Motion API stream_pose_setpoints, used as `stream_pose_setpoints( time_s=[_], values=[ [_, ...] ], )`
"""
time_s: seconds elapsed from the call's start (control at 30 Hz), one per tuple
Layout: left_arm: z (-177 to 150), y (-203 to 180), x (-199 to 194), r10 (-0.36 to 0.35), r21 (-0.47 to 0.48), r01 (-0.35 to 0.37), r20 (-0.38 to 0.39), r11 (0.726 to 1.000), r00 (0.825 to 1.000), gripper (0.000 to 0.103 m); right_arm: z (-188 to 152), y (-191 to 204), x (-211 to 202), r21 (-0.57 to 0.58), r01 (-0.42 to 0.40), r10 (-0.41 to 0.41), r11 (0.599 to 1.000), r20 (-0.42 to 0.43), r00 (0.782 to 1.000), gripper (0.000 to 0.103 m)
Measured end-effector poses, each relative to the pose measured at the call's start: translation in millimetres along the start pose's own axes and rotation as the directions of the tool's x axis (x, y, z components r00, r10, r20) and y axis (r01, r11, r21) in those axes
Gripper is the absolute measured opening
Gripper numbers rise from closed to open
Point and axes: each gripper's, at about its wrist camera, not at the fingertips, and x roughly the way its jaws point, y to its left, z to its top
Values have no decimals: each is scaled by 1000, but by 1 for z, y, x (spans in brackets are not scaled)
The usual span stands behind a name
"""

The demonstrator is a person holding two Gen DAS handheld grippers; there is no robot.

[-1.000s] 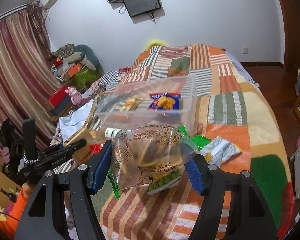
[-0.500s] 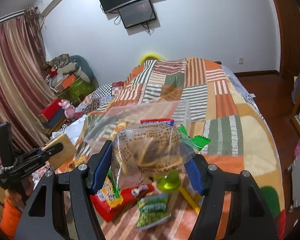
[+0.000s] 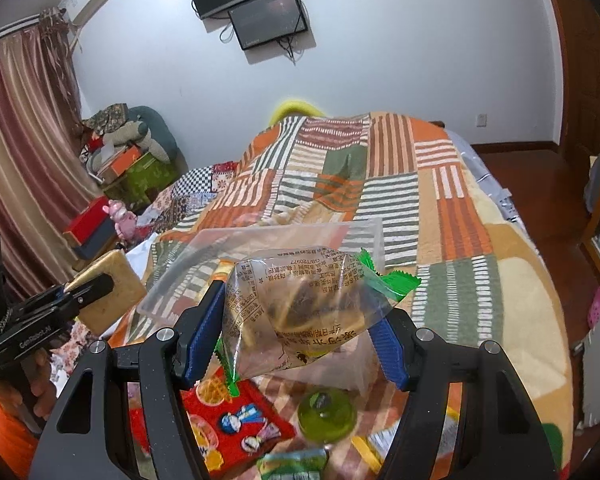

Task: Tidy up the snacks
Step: 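Lift both bags over the clear box and open both tools to release them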

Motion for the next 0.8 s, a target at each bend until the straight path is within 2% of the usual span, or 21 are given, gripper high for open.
stream_pose_setpoints(
  time_s=[0.23,0.47,0.8],
  values=[
    [7,-5,33,-21,16,22,-41,1000,999,36,11,20,27,-82,-18,15,997,-39,999,64],
    [10,-2,61,-37,12,38,-84,999,996,36,19,43,65,-188,-45,24,981,-113,993,64],
    [10,3,87,-49,-5,49,-130,999,990,36,16,45,100,-223,-89,35,971,-234,972,64]
  ],
)
